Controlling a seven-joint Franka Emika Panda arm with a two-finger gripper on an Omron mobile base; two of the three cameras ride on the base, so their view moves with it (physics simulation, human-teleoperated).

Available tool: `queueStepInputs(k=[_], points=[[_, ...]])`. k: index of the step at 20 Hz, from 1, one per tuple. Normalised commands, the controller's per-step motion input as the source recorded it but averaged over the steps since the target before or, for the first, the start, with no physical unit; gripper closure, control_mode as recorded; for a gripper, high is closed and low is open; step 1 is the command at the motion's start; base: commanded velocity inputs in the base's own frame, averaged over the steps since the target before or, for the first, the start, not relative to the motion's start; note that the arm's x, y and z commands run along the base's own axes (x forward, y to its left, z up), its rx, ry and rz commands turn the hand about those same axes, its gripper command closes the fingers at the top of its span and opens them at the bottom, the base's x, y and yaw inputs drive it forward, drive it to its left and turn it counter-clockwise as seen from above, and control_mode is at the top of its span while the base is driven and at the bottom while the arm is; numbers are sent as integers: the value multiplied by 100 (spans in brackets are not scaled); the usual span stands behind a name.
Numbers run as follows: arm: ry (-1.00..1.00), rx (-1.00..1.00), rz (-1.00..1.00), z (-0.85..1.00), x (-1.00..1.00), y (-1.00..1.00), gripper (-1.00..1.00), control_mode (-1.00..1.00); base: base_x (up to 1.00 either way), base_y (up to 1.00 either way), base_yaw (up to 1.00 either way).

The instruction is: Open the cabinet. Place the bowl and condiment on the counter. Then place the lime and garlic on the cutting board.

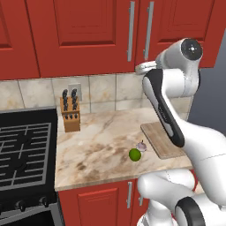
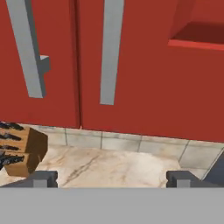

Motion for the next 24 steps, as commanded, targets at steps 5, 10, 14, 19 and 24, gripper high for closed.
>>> queueStepInputs(k=[5,10,14,19,24], points=[[0,0,-10,49,33,4,-100,-100,0,0,0],[0,0,-7,3,44,19,-100,-100,0,0,0],[0,2,-5,0,47,5,-100,-100,0,0,0],[0,5,-2,0,50,0,-100,-100,0,0,0],[0,5,0,0,45,-8,-100,-100,0,0,0]])
